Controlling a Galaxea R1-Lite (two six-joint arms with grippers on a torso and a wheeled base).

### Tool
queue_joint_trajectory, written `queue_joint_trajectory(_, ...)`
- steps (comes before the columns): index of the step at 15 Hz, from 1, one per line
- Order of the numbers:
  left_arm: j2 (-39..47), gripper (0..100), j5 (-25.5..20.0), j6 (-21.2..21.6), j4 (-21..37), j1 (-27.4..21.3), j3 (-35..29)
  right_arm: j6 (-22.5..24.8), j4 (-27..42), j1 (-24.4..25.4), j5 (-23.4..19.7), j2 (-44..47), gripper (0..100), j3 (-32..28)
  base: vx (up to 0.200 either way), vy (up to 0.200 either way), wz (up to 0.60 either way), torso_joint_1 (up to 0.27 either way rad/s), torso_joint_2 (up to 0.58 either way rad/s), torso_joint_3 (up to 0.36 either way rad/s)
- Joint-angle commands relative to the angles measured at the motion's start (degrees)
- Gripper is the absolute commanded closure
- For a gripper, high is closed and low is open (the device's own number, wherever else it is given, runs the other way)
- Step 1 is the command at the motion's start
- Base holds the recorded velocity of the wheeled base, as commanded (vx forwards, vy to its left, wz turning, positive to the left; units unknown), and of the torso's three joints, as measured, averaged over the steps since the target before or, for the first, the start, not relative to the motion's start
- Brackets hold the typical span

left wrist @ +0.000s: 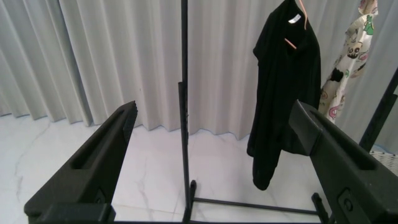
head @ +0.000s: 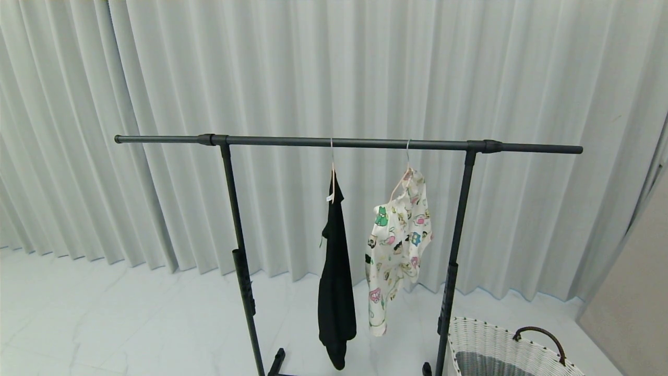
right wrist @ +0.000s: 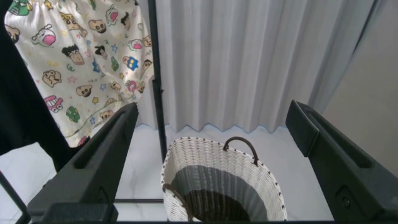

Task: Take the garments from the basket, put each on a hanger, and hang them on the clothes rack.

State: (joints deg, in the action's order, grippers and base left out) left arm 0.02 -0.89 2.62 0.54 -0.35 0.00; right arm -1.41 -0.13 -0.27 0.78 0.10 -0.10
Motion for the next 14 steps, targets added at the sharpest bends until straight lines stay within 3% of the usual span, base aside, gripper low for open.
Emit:
queue_joint_trajectory(1,0.0,0,0.0,-0.1,0.0,0.0,0.0,0.0,0.0,0.0,-0.1,0.0,0,0.0,0.000,0.000,0.00,0.000,0.00,0.000)
queue_joint_trajectory(14,0.0,0,0.0,-0.1,0.0,0.0,0.0,0.0,0.0,0.0,0.0,0.0,0,0.0,0.000,0.000,0.00,0.000,0.00,0.000)
